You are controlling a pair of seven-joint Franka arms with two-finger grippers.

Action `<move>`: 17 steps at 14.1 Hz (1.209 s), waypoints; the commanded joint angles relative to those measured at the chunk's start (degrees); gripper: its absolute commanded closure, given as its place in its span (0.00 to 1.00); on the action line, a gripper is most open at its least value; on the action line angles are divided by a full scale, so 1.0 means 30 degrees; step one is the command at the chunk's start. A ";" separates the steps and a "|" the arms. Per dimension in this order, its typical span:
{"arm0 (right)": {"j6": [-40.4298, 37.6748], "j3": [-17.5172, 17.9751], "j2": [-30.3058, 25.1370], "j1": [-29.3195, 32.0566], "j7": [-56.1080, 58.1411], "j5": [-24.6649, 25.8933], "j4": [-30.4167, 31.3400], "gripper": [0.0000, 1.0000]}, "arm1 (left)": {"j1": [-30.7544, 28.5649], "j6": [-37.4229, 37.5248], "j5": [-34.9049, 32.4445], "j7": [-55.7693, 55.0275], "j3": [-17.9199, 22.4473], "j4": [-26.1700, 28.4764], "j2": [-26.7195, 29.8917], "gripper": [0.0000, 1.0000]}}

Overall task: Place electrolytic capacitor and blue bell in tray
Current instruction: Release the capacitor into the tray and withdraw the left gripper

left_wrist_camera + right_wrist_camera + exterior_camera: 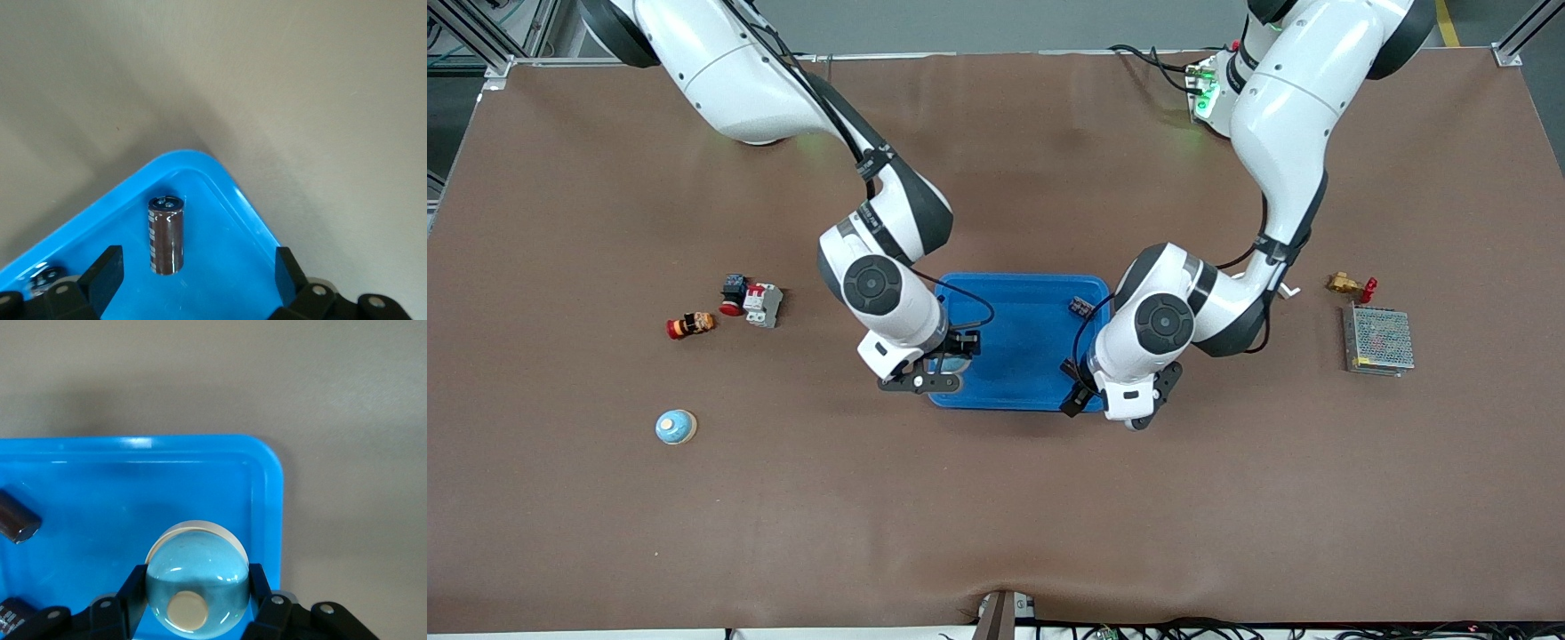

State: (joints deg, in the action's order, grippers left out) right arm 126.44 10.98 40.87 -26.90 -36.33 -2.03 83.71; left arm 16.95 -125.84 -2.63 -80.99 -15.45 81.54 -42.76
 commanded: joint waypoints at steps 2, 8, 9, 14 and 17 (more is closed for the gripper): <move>0.0477 -0.0175 -0.0352 -0.0672 -0.1538 0.0792 0.0805 0.54 | -0.1399 0.1980 -0.0002 0.3460 0.0141 -0.0198 0.1652 0.00; 0.3317 -0.0175 -0.0322 -0.1434 -0.2098 0.0822 0.2709 0.54 | -0.3830 0.3769 -0.0061 1.1254 0.0229 -0.0169 0.3733 0.00; 0.3611 -0.0175 -0.0322 -0.1522 -0.2098 0.0822 0.3002 0.54 | -0.4328 0.4235 -0.0061 1.2250 0.0229 -0.0169 0.4054 0.00; 0.4638 -0.0175 -0.0322 -0.1669 -0.2098 0.0822 0.3882 0.54 | -0.6292 0.6433 -0.0032 1.6264 0.0229 -0.0169 0.6601 0.00; 0.4639 -0.0204 -0.0352 -0.1991 -0.2098 0.0822 0.4000 0.54 | -0.7727 0.7839 -0.0003 1.8320 0.0141 -0.0198 0.8388 0.00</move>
State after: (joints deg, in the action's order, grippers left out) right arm 139.64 10.86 40.94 -31.88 -41.05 -0.88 94.31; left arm -3.90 -105.13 -2.65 -29.38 -14.69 79.69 -21.92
